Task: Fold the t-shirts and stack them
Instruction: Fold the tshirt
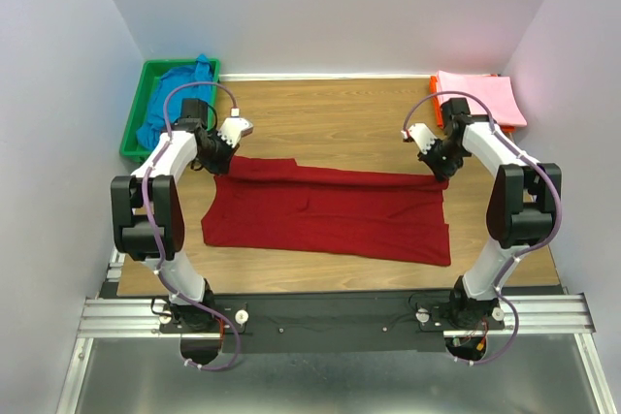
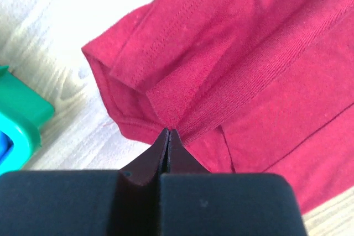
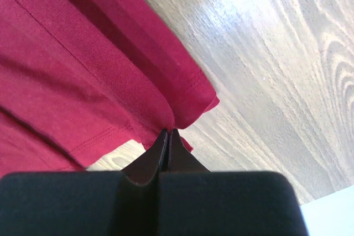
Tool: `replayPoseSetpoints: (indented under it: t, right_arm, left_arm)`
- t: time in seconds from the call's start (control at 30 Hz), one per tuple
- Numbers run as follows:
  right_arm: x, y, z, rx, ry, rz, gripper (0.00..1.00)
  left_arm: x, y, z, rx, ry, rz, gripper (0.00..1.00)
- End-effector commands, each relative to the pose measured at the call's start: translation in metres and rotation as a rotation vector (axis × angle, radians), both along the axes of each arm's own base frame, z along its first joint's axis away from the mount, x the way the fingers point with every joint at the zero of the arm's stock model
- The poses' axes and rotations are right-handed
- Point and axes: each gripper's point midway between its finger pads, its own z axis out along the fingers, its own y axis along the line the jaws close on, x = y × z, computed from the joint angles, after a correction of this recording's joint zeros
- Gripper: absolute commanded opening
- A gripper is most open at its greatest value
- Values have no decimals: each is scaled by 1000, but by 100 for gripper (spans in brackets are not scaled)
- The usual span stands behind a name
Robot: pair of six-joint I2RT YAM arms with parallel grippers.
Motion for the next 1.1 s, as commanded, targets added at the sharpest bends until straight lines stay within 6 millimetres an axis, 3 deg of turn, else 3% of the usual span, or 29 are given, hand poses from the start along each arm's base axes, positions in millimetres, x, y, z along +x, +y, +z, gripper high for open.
replayPoseSetpoints:
  t: [0.0, 0.17, 0.4, 0.5, 0.6, 0.67, 0.73, 0.8, 1.07]
  right_arm:
    - [1, -8, 17, -45, -15, 0, 1]
    - [7, -10, 22, -54, -27, 6, 1]
    - [-14, -9, 12, -46, 22, 15, 1]
    - [-35, -8, -2, -40, 72, 21, 1]
    - [-48, -8, -15, -41, 107, 21, 1]
    - [-52, -11, -30, -55, 129, 15, 1]
    - [-50, -11, -39, -55, 144, 8, 1]
    - [-46, -10, -39, -55, 140, 3, 1]
    - [-28, -15, -20, -79, 75, 3, 1]
  left_arm:
    - [5, 9, 19, 8, -32, 3, 0]
    - [18, 7, 34, -11, -45, -1, 0]
    - [-9, 5, 26, -7, -6, -38, 0]
    - [-30, 6, 11, -1, 30, -45, 0]
    - [-36, 7, -3, 3, 42, -30, 0]
    - [-47, 8, -25, 6, 96, -13, 0]
    - [-51, 10, -43, 16, 131, 2, 0]
    - [-49, 12, -49, 21, 133, 19, 0]
    - [-38, 9, -39, 1, 119, 24, 0]
